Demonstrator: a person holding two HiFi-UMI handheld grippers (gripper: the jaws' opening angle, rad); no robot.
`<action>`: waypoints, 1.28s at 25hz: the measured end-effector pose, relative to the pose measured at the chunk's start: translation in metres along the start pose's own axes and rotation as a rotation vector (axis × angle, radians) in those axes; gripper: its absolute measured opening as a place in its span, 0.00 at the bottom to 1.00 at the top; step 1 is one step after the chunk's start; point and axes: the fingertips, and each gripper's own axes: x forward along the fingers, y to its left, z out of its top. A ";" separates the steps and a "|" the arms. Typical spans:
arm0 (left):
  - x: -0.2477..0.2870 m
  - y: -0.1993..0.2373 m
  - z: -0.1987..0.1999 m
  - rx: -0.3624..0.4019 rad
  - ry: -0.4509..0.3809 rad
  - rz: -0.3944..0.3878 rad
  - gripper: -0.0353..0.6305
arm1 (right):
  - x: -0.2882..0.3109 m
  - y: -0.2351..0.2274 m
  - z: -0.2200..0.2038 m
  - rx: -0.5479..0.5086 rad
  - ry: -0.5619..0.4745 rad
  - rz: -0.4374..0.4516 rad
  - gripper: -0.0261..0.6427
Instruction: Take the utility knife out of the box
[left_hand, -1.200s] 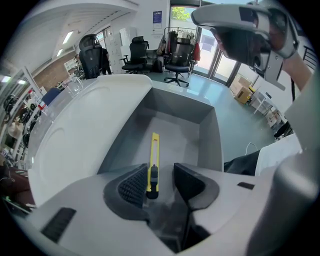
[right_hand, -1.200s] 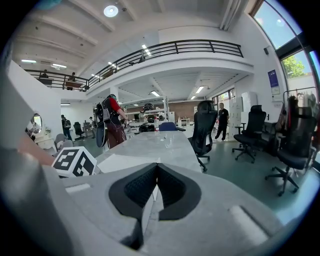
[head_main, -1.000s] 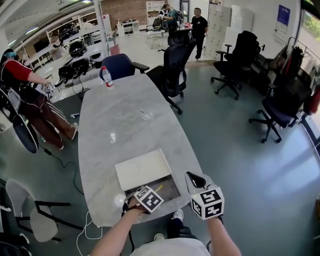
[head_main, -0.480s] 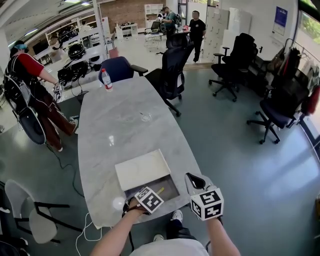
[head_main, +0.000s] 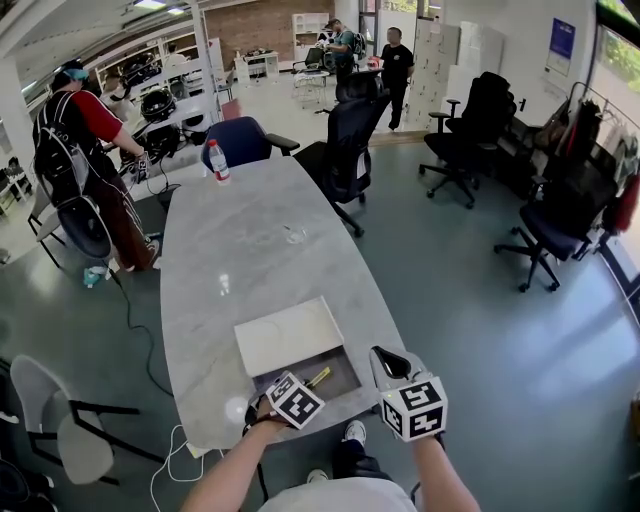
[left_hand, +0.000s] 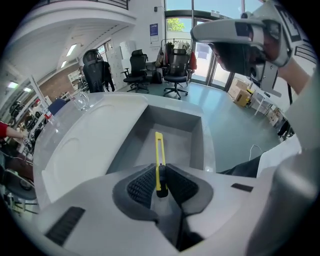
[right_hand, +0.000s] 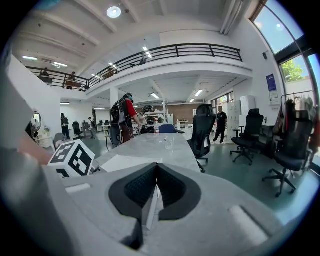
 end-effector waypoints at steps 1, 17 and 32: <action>-0.003 0.000 0.001 -0.001 -0.013 0.006 0.15 | -0.001 0.002 0.000 -0.001 -0.002 0.000 0.05; -0.072 0.012 0.012 -0.075 -0.217 0.136 0.15 | -0.024 0.033 0.004 -0.020 -0.033 0.008 0.05; -0.147 0.026 0.001 -0.185 -0.441 0.267 0.15 | -0.048 0.064 0.009 -0.044 -0.066 0.006 0.05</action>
